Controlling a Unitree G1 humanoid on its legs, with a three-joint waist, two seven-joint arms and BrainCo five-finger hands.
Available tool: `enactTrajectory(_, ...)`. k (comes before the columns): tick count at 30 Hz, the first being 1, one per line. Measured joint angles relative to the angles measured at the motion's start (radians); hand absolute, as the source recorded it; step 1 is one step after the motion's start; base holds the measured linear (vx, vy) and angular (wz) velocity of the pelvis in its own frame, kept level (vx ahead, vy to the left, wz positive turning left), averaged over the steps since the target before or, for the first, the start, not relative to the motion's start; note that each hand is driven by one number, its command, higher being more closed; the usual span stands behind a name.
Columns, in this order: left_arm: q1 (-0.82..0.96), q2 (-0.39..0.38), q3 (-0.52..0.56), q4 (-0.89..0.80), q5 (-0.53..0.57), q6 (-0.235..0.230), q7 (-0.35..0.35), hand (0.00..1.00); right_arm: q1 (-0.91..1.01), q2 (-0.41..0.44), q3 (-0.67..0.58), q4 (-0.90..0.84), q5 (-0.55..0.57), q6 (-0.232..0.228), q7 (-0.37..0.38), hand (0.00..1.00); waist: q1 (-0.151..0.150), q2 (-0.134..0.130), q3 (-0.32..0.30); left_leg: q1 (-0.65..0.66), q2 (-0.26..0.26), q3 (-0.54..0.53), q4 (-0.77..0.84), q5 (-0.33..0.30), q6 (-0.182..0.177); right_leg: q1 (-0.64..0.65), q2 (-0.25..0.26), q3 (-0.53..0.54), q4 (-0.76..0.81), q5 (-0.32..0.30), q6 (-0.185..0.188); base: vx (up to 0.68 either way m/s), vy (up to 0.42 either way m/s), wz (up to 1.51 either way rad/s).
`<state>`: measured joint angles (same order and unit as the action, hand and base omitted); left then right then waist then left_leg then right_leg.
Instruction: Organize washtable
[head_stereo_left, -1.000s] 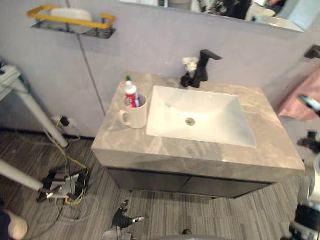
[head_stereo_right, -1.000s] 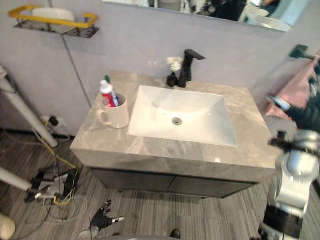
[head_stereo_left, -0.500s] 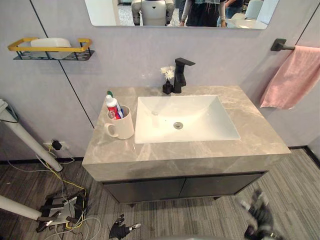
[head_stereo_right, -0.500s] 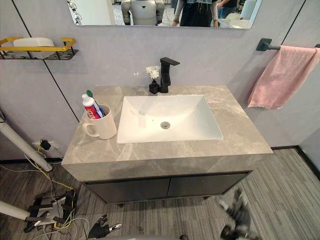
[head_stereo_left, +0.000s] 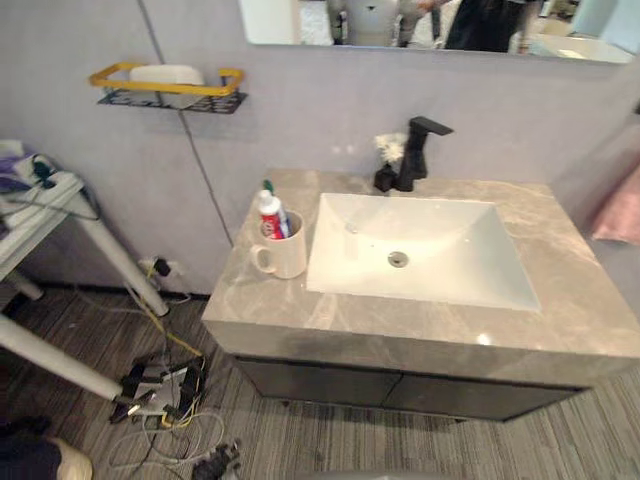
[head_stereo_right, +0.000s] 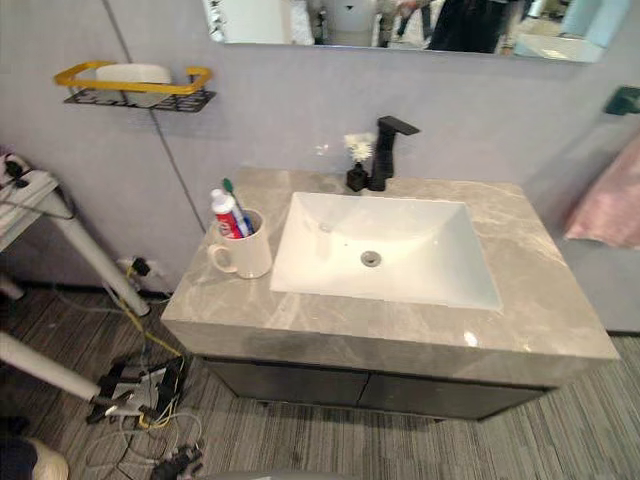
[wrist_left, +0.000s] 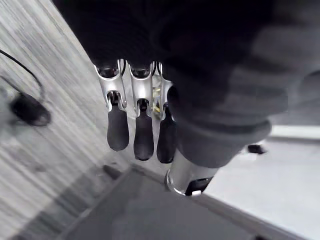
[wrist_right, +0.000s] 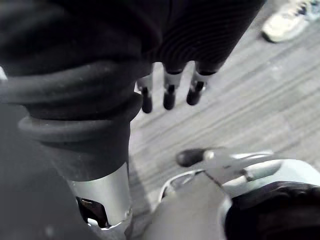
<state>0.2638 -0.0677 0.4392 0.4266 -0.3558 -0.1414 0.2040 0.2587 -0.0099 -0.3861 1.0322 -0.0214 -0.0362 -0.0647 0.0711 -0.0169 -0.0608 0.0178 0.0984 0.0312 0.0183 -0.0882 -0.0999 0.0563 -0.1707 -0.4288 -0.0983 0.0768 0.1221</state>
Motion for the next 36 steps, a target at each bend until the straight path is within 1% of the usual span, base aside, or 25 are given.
enactTrajectory(1,-0.002,-0.003,0.011,-0.065,0.003,-0.002,0.021,1.0,-0.003,0.0,0.009,0.001,-0.001,-0.001,0.0,0.0,0.0,-0.001,0.0,-0.005,-0.002,-0.005,0.004,0.001,0.002,0.004,-0.003,-0.009,0.0,0.0,0.0,-0.01,0.02,0.37)
enactTrajectory(3,-0.003,-0.007,0.008,-0.297,0.037,-0.012,0.07,1.0,-0.012,-0.002,0.033,0.004,-0.01,0.0,-0.003,0.0,0.004,-0.01,0.003,-0.02,-0.013,-0.033,0.025,0.001,0.003,0.017,-0.013,-0.04,0.0,-0.003,0.004,-0.04,0.017,0.45)
enactTrajectory(5,-0.003,-0.008,-0.024,-0.557,0.157,-0.022,0.109,1.0,-0.021,-0.003,0.052,0.007,-0.012,-0.001,-0.009,0.0,0.008,-0.016,0.008,-0.03,-0.026,-0.063,0.037,0.002,0.008,0.036,-0.025,-0.071,0.0,-0.014,0.016,-0.06,0.005,0.47)
enactTrajectory(6,-0.001,-0.008,-0.041,-0.618,0.19,-0.024,0.111,1.0,-0.026,-0.004,0.052,0.007,-0.013,-0.001,-0.01,0.0,0.013,-0.015,0.009,-0.031,-0.028,-0.068,0.038,0.002,0.008,0.042,-0.026,-0.079,0.0,-0.014,0.017,-0.08,-0.002,0.36)
enactTrajectory(7,-0.001,-0.006,-0.091,-0.729,0.235,-0.03,0.112,1.0,-0.024,-0.006,0.052,0.011,-0.019,-0.002,-0.012,0.0,0.023,-0.014,0.009,-0.035,-0.029,-0.078,0.041,-0.001,0.011,0.053,-0.028,-0.092,0.0,-0.017,0.019,-0.08,-0.004,0.31)
enactTrajectory(8,0.003,-0.002,-0.158,-0.829,0.277,-0.045,0.11,1.0,-0.025,-0.008,0.053,0.018,-0.02,-0.002,-0.015,0.0,0.025,-0.014,0.01,-0.037,-0.03,-0.089,0.041,-0.002,0.013,0.061,-0.029,-0.098,0.001,-0.02,0.022,-0.08,-0.01,0.28)
enactTrajectory(9,0.007,0.0,-0.195,-0.874,0.292,-0.053,0.107,1.0,-0.027,-0.009,0.054,0.02,-0.021,-0.002,-0.017,0.0,0.027,-0.013,0.01,-0.037,-0.031,-0.093,0.042,-0.002,0.013,0.062,-0.029,-0.101,0.001,-0.021,0.021,-0.06,-0.006,0.19)
enactTrajectory(10,0.025,0.009,-0.273,-0.954,0.308,-0.072,0.1,1.0,-0.033,-0.016,0.071,0.022,-0.021,-0.002,-0.019,0.0,0.025,-0.01,0.01,-0.038,-0.032,-0.096,0.042,-0.002,0.013,0.06,-0.031,-0.108,0.01,-0.025,0.024,-0.04,0.0,0.07)
enactTrajectory(11,0.034,0.012,-0.315,-0.984,0.311,-0.079,0.096,1.0,-0.034,-0.019,0.079,0.022,-0.021,-0.003,-0.018,0.0,0.023,-0.009,0.01,-0.038,-0.032,-0.097,0.043,-0.002,0.013,0.06,-0.031,-0.109,0.013,-0.027,0.024,-0.03,0.002,0.04)
enactTrajectory(12,0.044,0.02,-0.406,-1.022,0.312,-0.09,0.072,1.0,-0.034,-0.02,0.082,0.023,-0.021,-0.004,-0.019,0.0,0.023,-0.009,0.01,-0.038,-0.031,-0.097,0.046,-0.002,0.013,0.06,-0.03,-0.109,0.015,-0.03,0.022,0.0,0.0,0.0)
enactTrajectory(13,0.046,0.03,-0.487,-1.036,0.312,-0.099,0.044,1.0,-0.035,-0.022,0.083,0.026,-0.021,-0.005,-0.018,0.0,0.023,-0.008,0.01,-0.039,-0.03,-0.097,0.049,-0.002,0.013,0.059,-0.027,-0.108,0.015,-0.032,0.02,0.0,0.0,0.0)
enactTrajectory(14,0.046,0.037,-0.527,-1.036,0.311,-0.102,0.032,1.0,-0.035,-0.023,0.085,0.031,-0.02,-0.005,-0.018,0.0,0.023,-0.008,0.01,-0.04,-0.029,-0.096,0.048,-0.002,0.013,0.058,-0.026,-0.106,0.014,-0.032,0.02,-0.01,-0.009,-0.07)
enactTrajectory(16,0.046,0.062,-0.649,-1.029,0.283,-0.102,-0.05,1.0,-0.041,-0.035,0.1,0.047,-0.021,-0.007,-0.017,0.0,0.022,-0.004,0.01,-0.046,-0.024,-0.078,0.048,-0.002,0.012,0.039,-0.022,-0.084,0.009,-0.031,0.018,0.01,-0.005,-0.22)
enactTrajectory(17,0.046,0.067,-0.669,-1.024,0.275,-0.102,-0.074,1.0,-0.043,-0.039,0.111,0.048,-0.021,-0.007,-0.017,0.0,0.021,-0.001,0.009,-0.049,-0.024,-0.075,0.048,-0.001,0.012,0.033,-0.022,-0.077,0.008,-0.029,0.017,0.05,0.005,-0.3)
enactTrajectory(19,0.046,0.076,-0.703,-0.98,0.206,-0.098,-0.146,1.0,-0.054,-0.055,0.129,0.067,-0.029,-0.011,-0.016,0.0,0.017,0.005,0.004,-0.048,-0.022,-0.051,0.05,0.0,0.011,0.009,-0.02,-0.045,0.008,-0.018,0.017,0.06,0.011,-0.34)
enactTrajectory(20,0.046,0.076,-0.71,-0.967,0.181,-0.094,-0.163,1.0,-0.059,-0.059,0.131,0.073,-0.029,-0.012,-0.016,0.0,0.015,0.004,0.003,-0.049,-0.021,-0.047,0.05,-0.001,0.011,0.005,-0.02,-0.039,0.007,-0.016,0.016,0.05,0.008,-0.25)
enactTrajectory(22,0.045,0.088,-0.719,-0.902,0.08,-0.064,-0.213,1.0,-0.075,-0.07,0.132,0.084,-0.03,-0.013,-0.012,0.0,-0.001,0.015,0.006,-0.055,-0.021,-0.039,0.048,0.0,0.011,-0.007,-0.019,-0.031,0.006,-0.013,0.012,0.02,0.001,-0.13)
enactTrajectory(23,0.041,0.095,-0.725,-0.877,0.054,-0.056,-0.227,1.0,-0.077,-0.074,0.135,0.085,-0.031,-0.011,-0.007,0.0,-0.002,0.017,0.007,-0.054,-0.02,-0.034,0.047,0.0,0.011,-0.008,-0.018,-0.028,0.003,-0.012,0.01,0.01,-0.005,-0.17)
enactTrajectory(24,0.028,0.111,-0.745,-0.826,0.005,-0.028,-0.245,1.0,-0.076,-0.081,0.153,0.085,-0.035,-0.008,0.002,0.0,-0.002,0.02,0.006,-0.05,-0.017,-0.026,0.045,-0.001,0.011,-0.009,-0.015,-0.02,0.002,-0.011,0.009,0.01,-0.017,-0.18)
enactTrajectory(26,0.018,0.14,-0.767,-0.748,-0.034,0.013,-0.27,1.0,-0.077,-0.088,0.174,0.083,-0.054,-0.003,0.007,0.0,-0.003,0.023,0.004,-0.031,-0.011,-0.016,0.028,-0.001,0.011,-0.008,-0.01,-0.007,0.001,-0.011,0.008,0.0,-0.021,-0.2)
enactTrajectory(28,0.018,0.143,-0.775,-0.715,-0.046,0.027,-0.271,1.0,-0.077,-0.089,0.177,0.082,-0.062,-0.003,0.008,0.0,-0.005,0.023,0.004,-0.025,-0.01,-0.006,0.024,-0.001,0.011,-0.009,-0.009,-0.005,0.001,-0.011,0.008,-0.01,-0.012,-0.15)
enactTrajectory(30,0.011,0.152,-0.782,-0.657,-0.064,0.059,-0.273,1.0,-0.077,-0.096,0.201,0.081,-0.069,0.0,0.017,0.0,-0.007,0.024,0.003,-0.018,-0.01,0.0,0.017,-0.001,0.011,-0.01,-0.009,0.005,0.001,-0.009,0.006,-0.03,-0.006,-0.13)
enactTrajectory(32,-0.016,0.162,-0.777,-0.614,-0.059,0.07,-0.269,1.0,-0.077,-0.098,0.206,0.081,-0.07,0.003,0.022,0.0,-0.009,0.023,0.003,-0.019,-0.009,0.003,0.015,0.0,0.011,-0.018,-0.008,0.018,0.0,-0.008,0.004,-0.03,-0.004,-0.11)
enactTrajectory(35,-0.045,0.163,-0.746,-0.561,-0.012,0.076,-0.265,1.0,-0.077,-0.104,0.236,0.075,-0.07,0.003,0.025,0.0,-0.015,0.022,0.004,-0.02,-0.008,0.02,0.013,0.0,0.011,-0.028,-0.007,0.027,-0.003,-0.005,0.001,-0.02,-0.005,-0.13)
enactTrajectory(36,-0.055,0.163,-0.723,-0.539,0.016,0.08,-0.263,1.0,-0.078,-0.105,0.244,0.07,-0.071,0.004,0.026,0.0,-0.03,0.022,0.004,-0.019,-0.008,0.024,0.011,0.0,0.011,-0.028,-0.007,0.028,-0.004,-0.005,0.001,0.0,-0.003,-0.08)
